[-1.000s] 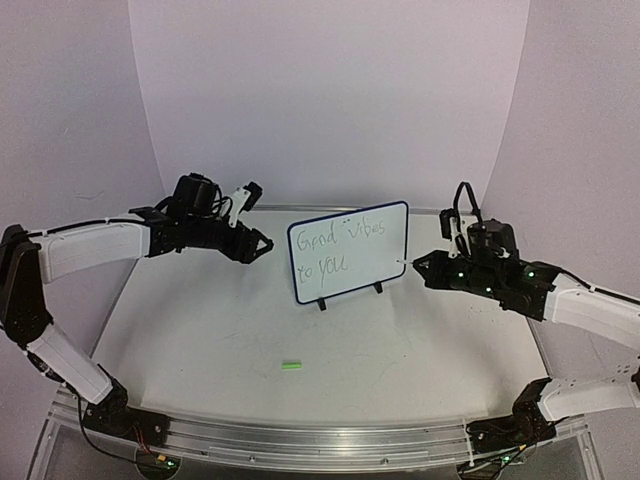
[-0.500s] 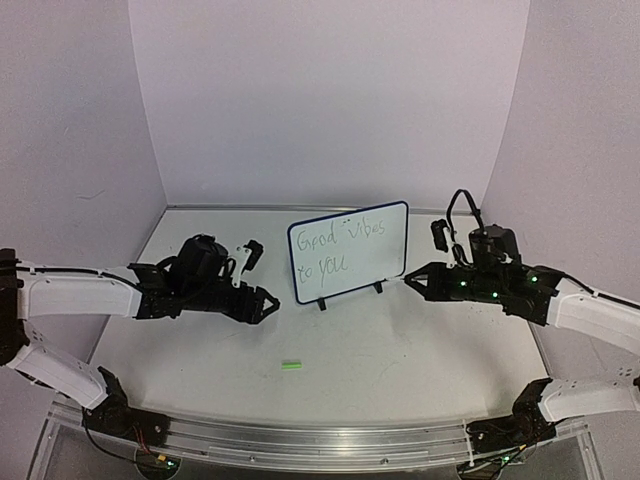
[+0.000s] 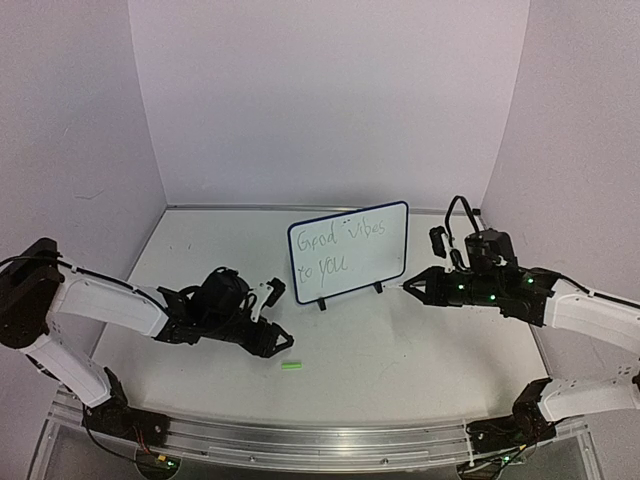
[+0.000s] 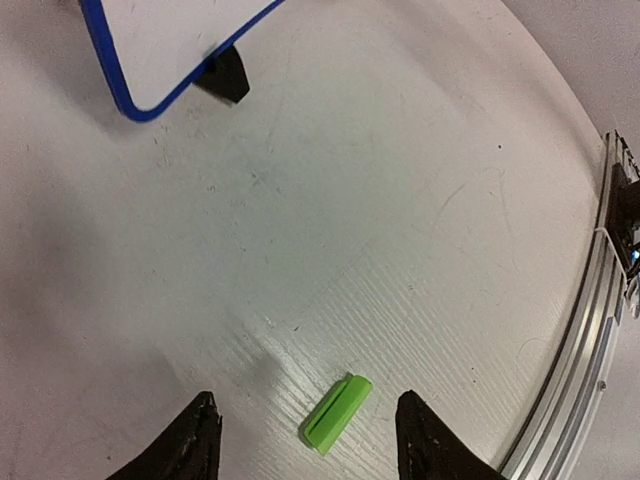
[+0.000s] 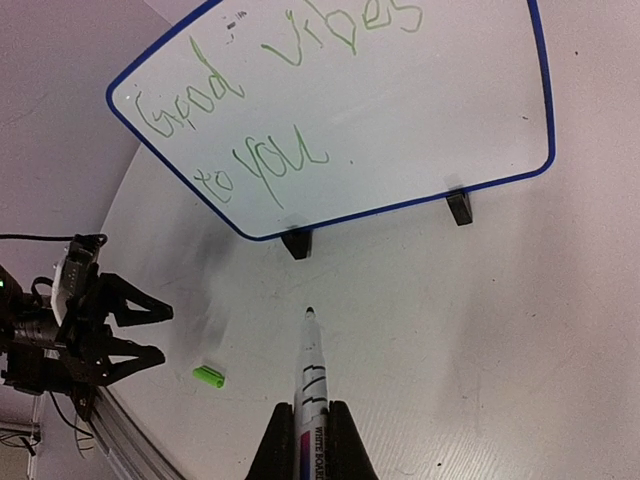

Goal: Write a sentence on the whiteboard
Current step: Pick up the pen cap from the center of the board.

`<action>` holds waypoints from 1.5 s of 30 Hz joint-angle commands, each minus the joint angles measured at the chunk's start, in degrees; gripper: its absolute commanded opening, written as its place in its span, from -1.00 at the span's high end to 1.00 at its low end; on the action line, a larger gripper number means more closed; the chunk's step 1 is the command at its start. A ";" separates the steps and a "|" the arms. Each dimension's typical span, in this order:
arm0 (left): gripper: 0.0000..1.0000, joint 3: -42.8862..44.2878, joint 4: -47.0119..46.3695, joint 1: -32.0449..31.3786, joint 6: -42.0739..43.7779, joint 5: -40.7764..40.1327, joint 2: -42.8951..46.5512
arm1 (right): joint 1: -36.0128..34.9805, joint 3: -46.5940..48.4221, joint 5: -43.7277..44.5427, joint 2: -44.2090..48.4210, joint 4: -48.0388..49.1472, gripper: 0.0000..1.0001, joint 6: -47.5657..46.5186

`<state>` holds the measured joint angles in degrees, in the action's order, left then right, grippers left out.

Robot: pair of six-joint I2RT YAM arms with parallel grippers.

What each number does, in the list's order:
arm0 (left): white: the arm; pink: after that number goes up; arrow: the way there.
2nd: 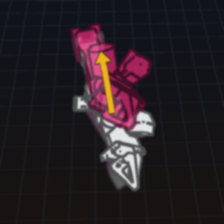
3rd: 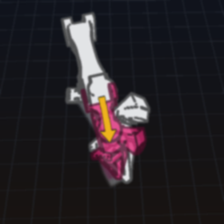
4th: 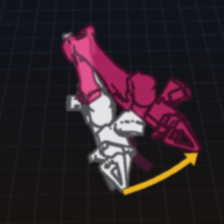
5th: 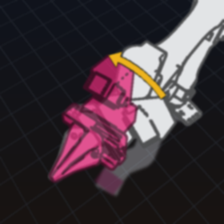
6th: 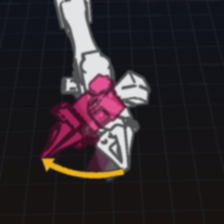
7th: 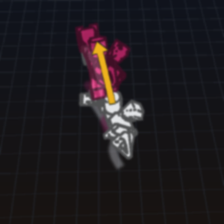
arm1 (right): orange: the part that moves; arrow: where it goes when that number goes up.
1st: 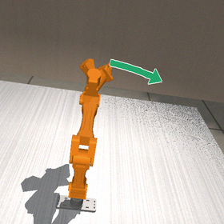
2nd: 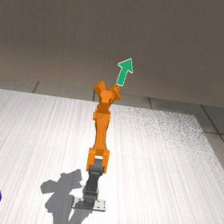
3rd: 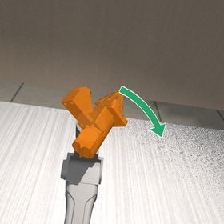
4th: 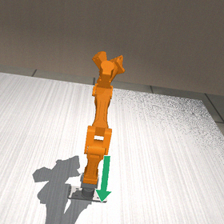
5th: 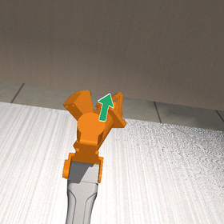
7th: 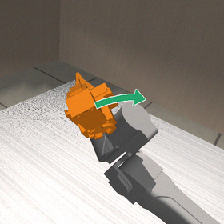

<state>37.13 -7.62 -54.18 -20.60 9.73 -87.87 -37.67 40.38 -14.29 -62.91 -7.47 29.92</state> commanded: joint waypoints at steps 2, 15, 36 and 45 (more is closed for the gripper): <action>0.06 3.02 -3.47 -0.05 0.26 2.06 -3.83 | -0.38 0.29 -1.37 -0.83 0.58 1.00 0.10; 0.08 3.08 -2.53 -1.12 0.44 7.15 -7.40 | -0.39 -3.45 -1.41 -0.25 3.90 1.00 1.84; 0.18 6.83 12.14 -5.65 6.68 7.87 -8.42 | -0.39 -6.19 -1.16 2.08 4.56 1.00 1.63; 0.32 10.56 18.22 -9.77 6.72 -5.42 -10.02 | -0.39 -6.59 -0.57 2.57 4.51 1.00 1.51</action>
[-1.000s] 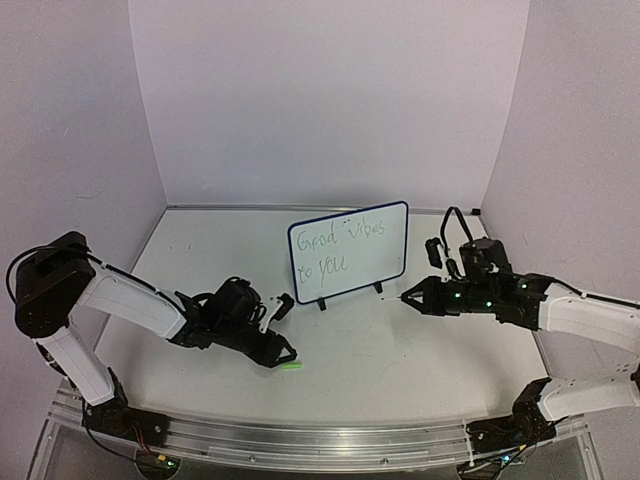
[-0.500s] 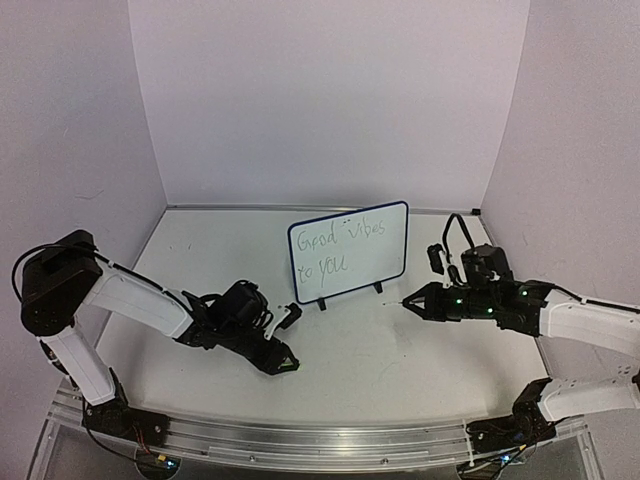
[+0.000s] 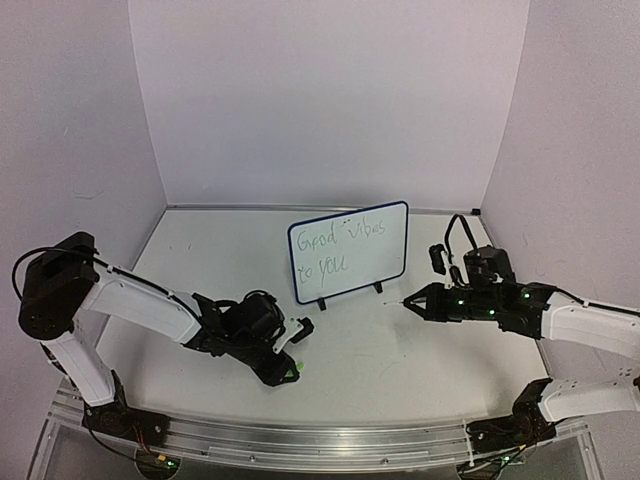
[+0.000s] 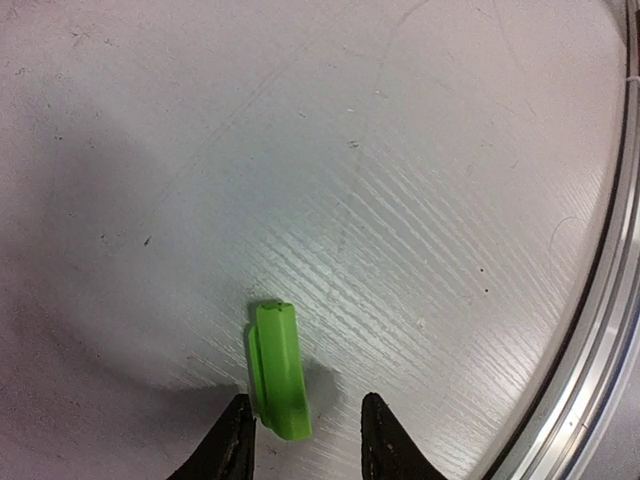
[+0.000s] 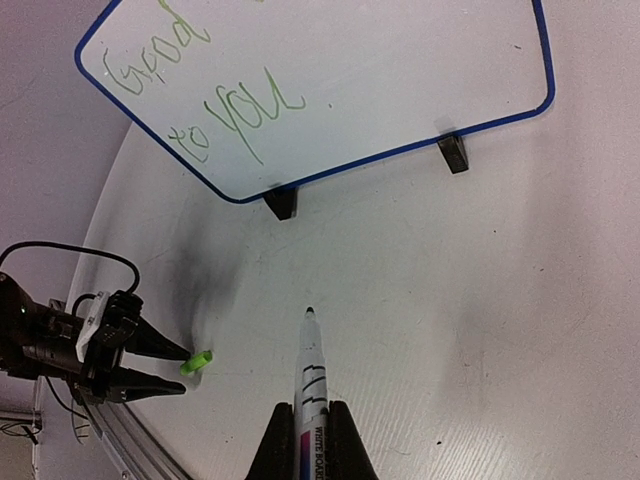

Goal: Write a sentence on the whiteboard
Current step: Pick up the pen cap from the center of the board.

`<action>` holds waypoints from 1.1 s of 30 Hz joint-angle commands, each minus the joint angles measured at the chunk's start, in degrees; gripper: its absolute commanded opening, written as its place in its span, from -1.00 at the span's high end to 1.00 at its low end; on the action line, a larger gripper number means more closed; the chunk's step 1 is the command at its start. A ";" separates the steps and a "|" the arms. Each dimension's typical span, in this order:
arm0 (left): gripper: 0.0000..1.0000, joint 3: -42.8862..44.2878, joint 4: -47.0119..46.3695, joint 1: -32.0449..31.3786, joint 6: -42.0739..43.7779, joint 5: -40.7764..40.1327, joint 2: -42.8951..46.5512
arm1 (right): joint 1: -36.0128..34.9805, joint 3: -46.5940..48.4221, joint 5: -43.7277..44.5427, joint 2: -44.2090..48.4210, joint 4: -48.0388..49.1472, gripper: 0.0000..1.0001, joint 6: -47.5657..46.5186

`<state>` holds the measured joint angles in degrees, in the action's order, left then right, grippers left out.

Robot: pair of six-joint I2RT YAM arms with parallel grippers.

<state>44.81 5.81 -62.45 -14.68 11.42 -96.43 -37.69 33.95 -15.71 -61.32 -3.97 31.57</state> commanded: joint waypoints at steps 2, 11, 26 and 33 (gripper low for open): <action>0.35 3.64 5.88 -2.31 0.92 -9.09 -2.23 | -0.36 -0.07 0.87 0.75 1.03 1.00 -0.31; 0.65 6.04 10.08 -4.77 0.45 -15.45 -5.17 | -0.37 -0.20 0.84 1.03 0.91 1.00 -0.46; 1.00 4.14 10.87 -7.84 -2.46 -18.69 -3.09 | -0.21 1.07 -4.02 1.49 0.73 1.00 -0.69; 1.00 3.09 6.04 -7.83 -0.82 -19.88 4.24 | 2.62 4.62 -20.80 -3.31 0.79 1.00 -2.30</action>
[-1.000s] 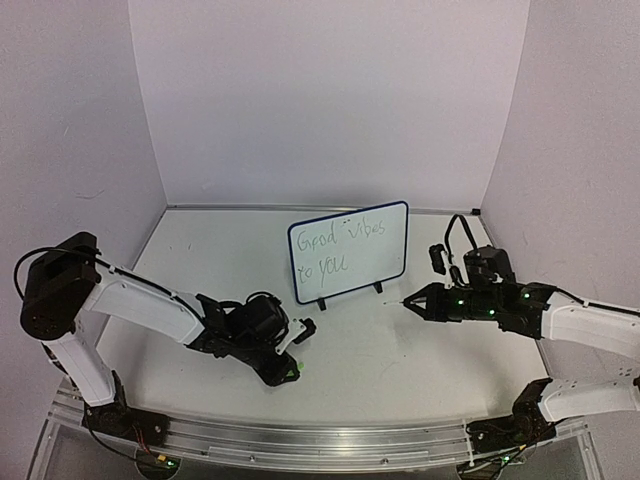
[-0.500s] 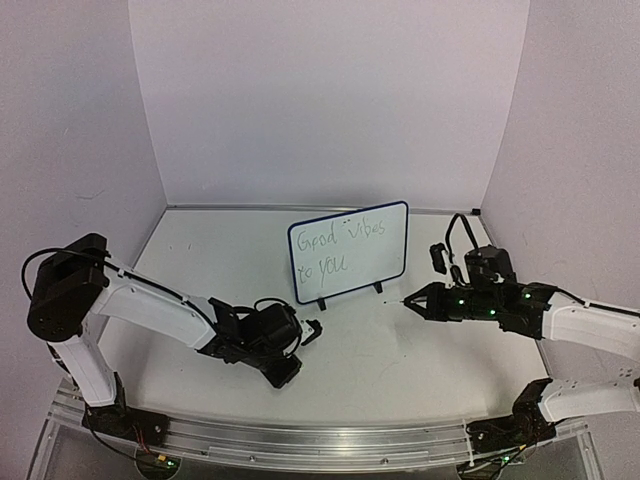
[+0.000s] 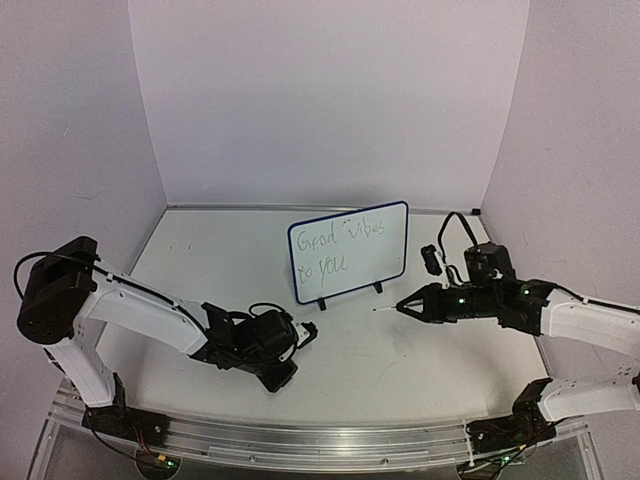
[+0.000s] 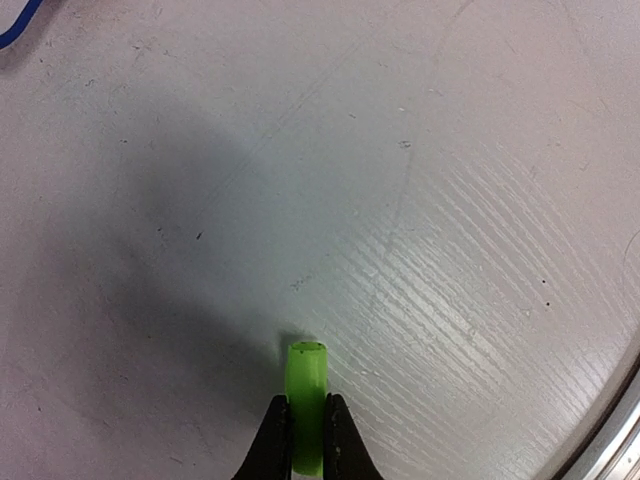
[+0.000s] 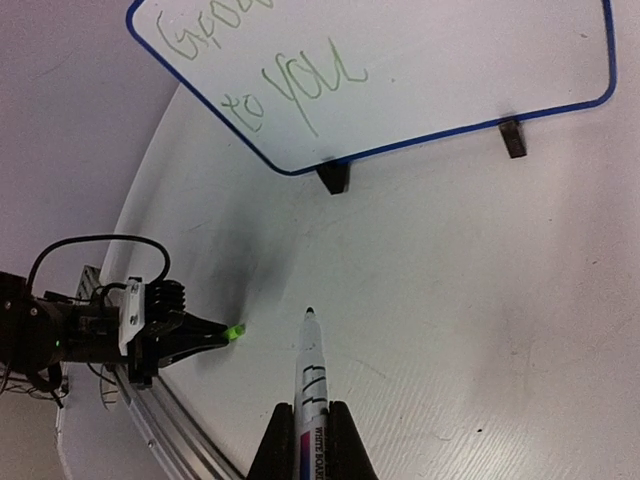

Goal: Write a sentence on the whiteboard
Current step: Pick up the pen cap from the center of the board, then insert the whiteboard marker without the cap into the pen cap.

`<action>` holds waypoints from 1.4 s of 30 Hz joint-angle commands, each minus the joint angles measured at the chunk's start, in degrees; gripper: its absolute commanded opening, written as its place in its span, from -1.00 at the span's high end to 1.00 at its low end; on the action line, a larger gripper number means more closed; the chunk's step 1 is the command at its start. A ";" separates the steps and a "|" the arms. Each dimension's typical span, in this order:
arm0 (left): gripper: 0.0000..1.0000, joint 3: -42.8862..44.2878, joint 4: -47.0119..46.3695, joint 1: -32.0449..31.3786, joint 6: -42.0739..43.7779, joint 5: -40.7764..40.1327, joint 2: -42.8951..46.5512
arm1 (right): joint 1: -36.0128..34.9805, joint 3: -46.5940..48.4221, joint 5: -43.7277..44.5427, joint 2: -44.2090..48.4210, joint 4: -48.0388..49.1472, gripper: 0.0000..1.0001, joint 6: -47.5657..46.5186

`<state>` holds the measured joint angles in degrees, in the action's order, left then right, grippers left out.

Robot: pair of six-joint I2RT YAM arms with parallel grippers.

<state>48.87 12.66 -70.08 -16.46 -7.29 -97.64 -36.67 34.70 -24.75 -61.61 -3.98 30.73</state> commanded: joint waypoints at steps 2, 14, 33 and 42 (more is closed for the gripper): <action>1.00 -1.88 -3.10 -0.19 1.47 -0.03 8.22 | 1.80 5.27 -16.17 -5.39 0.82 1.00 -1.46; 1.00 -3.72 -8.97 -0.19 2.38 7.07 19.34 | 0.20 14.49 -36.83 -19.52 1.36 1.00 -0.69; 1.00 -4.63 -9.50 -0.25 4.80 10.53 21.86 | -3.00 21.30 -42.84 -29.26 0.99 1.00 0.90; 1.00 -4.44 -9.56 -0.26 5.21 10.63 22.83 | -3.65 21.44 -41.99 -30.09 0.83 1.00 1.00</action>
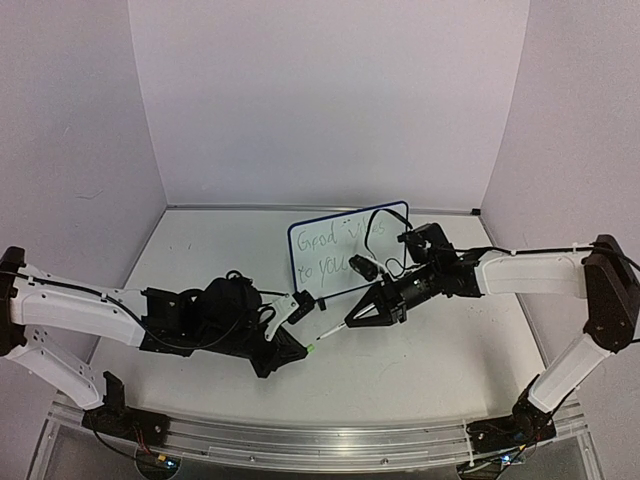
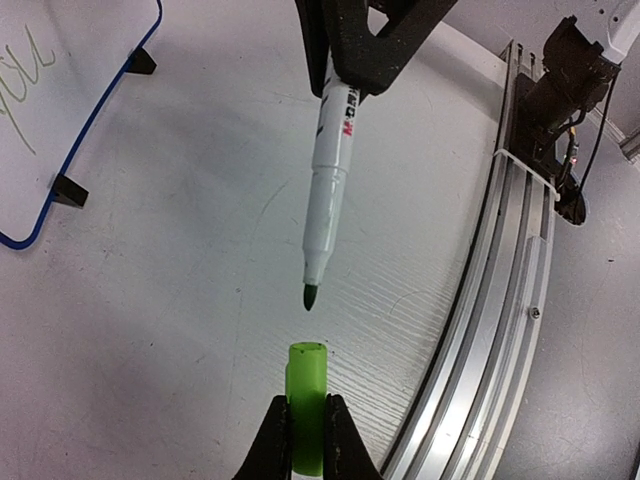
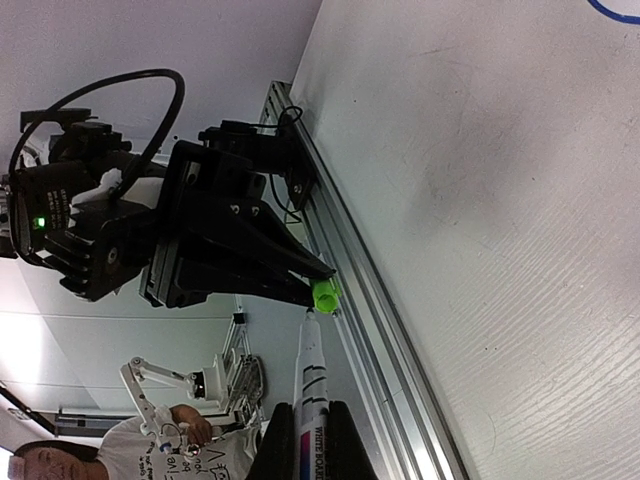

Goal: Write a sentence on the whiteboard
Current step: Insert the whiteboard marker without the cap into the pen cap.

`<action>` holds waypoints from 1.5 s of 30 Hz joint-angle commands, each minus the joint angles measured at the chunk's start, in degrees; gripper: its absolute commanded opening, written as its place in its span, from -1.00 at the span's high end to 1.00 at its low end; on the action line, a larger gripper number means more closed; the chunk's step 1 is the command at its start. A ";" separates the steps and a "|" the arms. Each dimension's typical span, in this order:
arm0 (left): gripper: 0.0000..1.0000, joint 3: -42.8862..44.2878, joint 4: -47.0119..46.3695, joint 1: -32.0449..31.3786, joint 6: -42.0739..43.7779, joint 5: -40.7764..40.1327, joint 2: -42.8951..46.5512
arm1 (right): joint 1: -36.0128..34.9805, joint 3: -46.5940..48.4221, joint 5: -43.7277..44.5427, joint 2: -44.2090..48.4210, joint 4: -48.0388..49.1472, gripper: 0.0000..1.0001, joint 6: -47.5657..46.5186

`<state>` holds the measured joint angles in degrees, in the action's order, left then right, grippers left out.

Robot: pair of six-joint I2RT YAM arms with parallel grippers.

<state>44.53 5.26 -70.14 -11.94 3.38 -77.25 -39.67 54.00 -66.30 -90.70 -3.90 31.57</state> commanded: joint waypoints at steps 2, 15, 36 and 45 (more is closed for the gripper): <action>1.00 -0.05 -2.18 -0.19 0.76 -0.04 2.62 | -0.76 2.15 -0.47 -1.23 0.69 1.00 0.08; 1.00 0.70 -2.11 -0.22 0.60 0.56 2.21 | -1.36 2.52 -0.70 -1.85 0.69 1.00 -0.32; 1.00 0.81 -2.04 -0.18 0.34 1.18 0.41 | -1.37 2.61 -1.54 -1.15 0.65 1.00 -0.37; 1.00 0.73 -2.78 -0.20 0.06 0.27 1.00 | -1.46 2.26 -1.95 -1.65 0.60 1.00 -0.49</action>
<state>44.53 4.86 -70.15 -11.97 4.36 -76.60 -40.71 54.63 -66.95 -91.92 -3.93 31.55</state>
